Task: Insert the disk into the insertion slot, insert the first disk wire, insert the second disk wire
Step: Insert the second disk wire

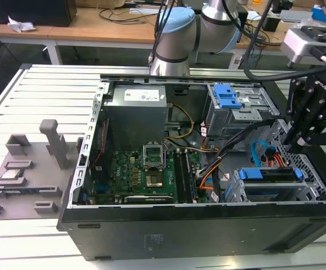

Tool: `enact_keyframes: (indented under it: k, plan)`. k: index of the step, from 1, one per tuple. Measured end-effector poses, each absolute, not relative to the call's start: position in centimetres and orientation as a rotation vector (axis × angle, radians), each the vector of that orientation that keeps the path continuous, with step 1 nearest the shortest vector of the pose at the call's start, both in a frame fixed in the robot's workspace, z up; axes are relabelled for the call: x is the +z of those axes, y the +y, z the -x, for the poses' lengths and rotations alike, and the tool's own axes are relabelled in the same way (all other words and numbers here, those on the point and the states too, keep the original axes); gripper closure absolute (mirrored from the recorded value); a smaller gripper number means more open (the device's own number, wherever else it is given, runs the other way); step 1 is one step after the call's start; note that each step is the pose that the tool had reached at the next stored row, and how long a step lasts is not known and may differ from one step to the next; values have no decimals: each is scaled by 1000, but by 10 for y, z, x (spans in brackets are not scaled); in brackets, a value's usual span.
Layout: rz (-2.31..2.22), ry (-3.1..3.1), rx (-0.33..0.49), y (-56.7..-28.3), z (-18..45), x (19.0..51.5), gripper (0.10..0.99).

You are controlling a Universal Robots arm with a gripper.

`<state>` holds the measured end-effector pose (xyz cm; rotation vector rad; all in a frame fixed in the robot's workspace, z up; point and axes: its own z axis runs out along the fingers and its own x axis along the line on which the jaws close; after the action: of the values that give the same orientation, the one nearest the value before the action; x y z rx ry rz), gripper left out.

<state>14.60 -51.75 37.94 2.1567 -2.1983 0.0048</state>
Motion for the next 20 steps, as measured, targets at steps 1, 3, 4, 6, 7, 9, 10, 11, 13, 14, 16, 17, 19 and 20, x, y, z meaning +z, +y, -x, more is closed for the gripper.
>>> enact_keyframes:
  k: [1, 3, 4, 6, 7, 9, 10, 11, 13, 14, 16, 17, 19, 20]
  plan:
    - [-2157, -2198, 5, -516, -142, 377, 847]
    - [-2157, -2198, 5, -515, -130, 375, 847]
    - [-2155, -2197, 8, -515, -125, 374, 847]
    - [-2152, -2193, 16, -515, -117, 374, 847]
    - [-2151, -2192, 18, -515, -116, 373, 847]
    - [-2150, -2192, 20, -515, -113, 371, 847]
    - [-2150, -2192, 20, -515, -113, 371, 847]
    - [-2150, -2192, 20, -515, -113, 371, 847]
    - [-2150, -2192, 20, -515, -113, 370, 847]
    - [-2150, -2192, 20, -515, -113, 370, 859]
    - [-2150, -2192, 20, -515, -113, 370, 976]
    - [-2150, -2192, 20, -515, -113, 370, 976]
    - [-2150, -2192, 20, -515, -113, 370, 984]
    - [-2150, -2192, 20, -515, -113, 370, 984]
